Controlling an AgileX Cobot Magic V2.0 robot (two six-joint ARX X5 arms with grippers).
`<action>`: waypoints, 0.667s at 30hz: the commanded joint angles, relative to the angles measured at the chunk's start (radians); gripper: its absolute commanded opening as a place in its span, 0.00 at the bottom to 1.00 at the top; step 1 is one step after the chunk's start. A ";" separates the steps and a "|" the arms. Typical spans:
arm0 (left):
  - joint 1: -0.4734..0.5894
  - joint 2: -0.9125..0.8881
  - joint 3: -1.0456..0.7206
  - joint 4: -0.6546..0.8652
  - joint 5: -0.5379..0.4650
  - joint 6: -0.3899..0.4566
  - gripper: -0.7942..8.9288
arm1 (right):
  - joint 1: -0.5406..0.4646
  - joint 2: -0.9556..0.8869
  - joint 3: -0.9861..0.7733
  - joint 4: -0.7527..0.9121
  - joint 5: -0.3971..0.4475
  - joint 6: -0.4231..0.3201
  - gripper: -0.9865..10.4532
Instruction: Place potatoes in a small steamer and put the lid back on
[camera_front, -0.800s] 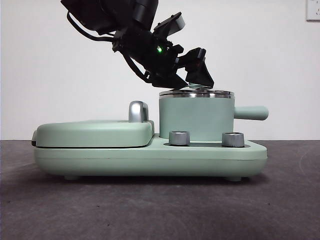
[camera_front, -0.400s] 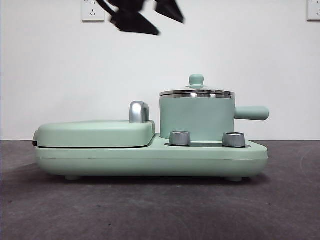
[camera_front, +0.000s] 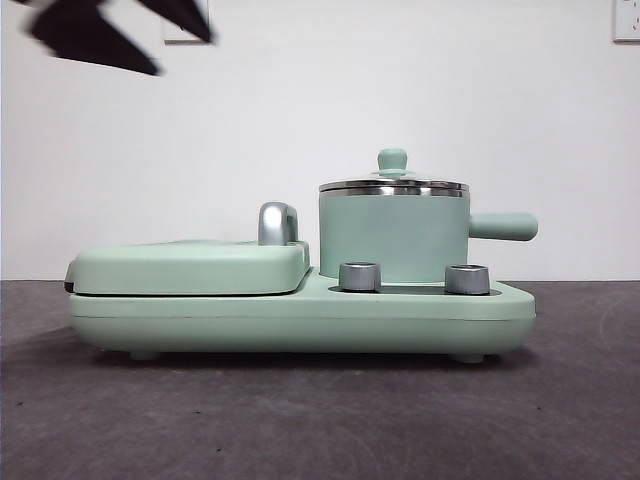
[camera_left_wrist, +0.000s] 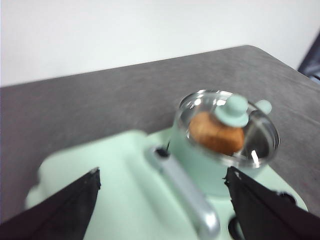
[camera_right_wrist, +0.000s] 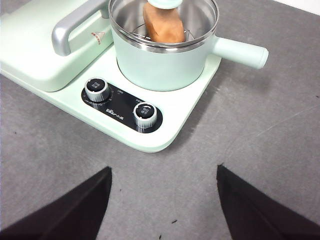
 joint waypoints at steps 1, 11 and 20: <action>0.020 -0.096 -0.082 -0.053 0.002 -0.074 0.49 | 0.005 0.006 0.005 0.011 -0.001 0.025 0.37; 0.039 -0.327 -0.167 -0.367 0.002 -0.089 0.49 | 0.005 0.006 0.005 0.002 -0.006 0.037 0.37; 0.038 -0.354 -0.167 -0.384 0.006 -0.114 0.09 | 0.005 -0.002 0.007 0.023 -0.021 0.039 0.10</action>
